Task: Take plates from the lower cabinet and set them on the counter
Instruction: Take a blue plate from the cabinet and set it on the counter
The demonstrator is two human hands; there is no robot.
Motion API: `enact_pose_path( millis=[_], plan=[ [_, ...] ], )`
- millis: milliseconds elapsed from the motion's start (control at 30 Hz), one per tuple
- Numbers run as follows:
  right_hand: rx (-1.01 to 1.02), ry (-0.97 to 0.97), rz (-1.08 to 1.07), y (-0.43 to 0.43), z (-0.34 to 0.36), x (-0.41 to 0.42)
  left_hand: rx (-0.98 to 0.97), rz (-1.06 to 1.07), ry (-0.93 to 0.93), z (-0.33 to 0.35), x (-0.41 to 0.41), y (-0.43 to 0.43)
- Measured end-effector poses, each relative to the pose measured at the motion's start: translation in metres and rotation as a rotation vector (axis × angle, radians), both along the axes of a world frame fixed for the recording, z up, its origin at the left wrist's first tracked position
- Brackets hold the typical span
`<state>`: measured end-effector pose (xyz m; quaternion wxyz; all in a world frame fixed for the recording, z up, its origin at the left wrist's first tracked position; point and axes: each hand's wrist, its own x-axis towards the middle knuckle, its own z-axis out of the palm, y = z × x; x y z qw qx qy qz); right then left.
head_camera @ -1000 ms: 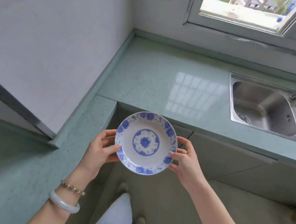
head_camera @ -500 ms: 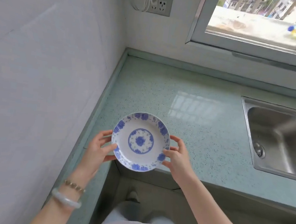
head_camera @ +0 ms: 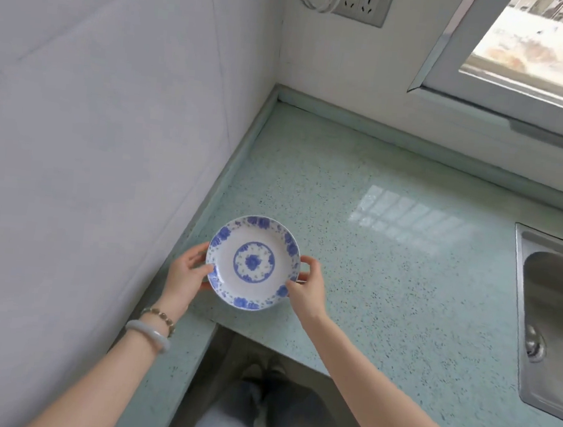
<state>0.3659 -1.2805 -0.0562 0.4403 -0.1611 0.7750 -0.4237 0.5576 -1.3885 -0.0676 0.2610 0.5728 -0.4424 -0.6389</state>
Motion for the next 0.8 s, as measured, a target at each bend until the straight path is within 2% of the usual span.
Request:
enact_pose_path(
  millis=[167,400,667,800],
  plan=[
    [0.026,0.005,0.025,-0.018,-0.01,0.0,-0.061,0.06,-0.069,-0.007,-0.006,-0.005],
    [0.051,0.021,0.064,-0.022,-0.015,-0.003,-0.031,0.105,-0.102,-0.017,-0.005,-0.005],
    [0.018,-0.019,0.073,-0.017,-0.012,-0.01,-0.048,0.004,-0.135,-0.003,-0.01,-0.003],
    [-0.066,0.085,0.061,-0.011,0.014,-0.016,-0.207,-0.12,-0.282,0.029,-0.017,0.001]
  ],
)
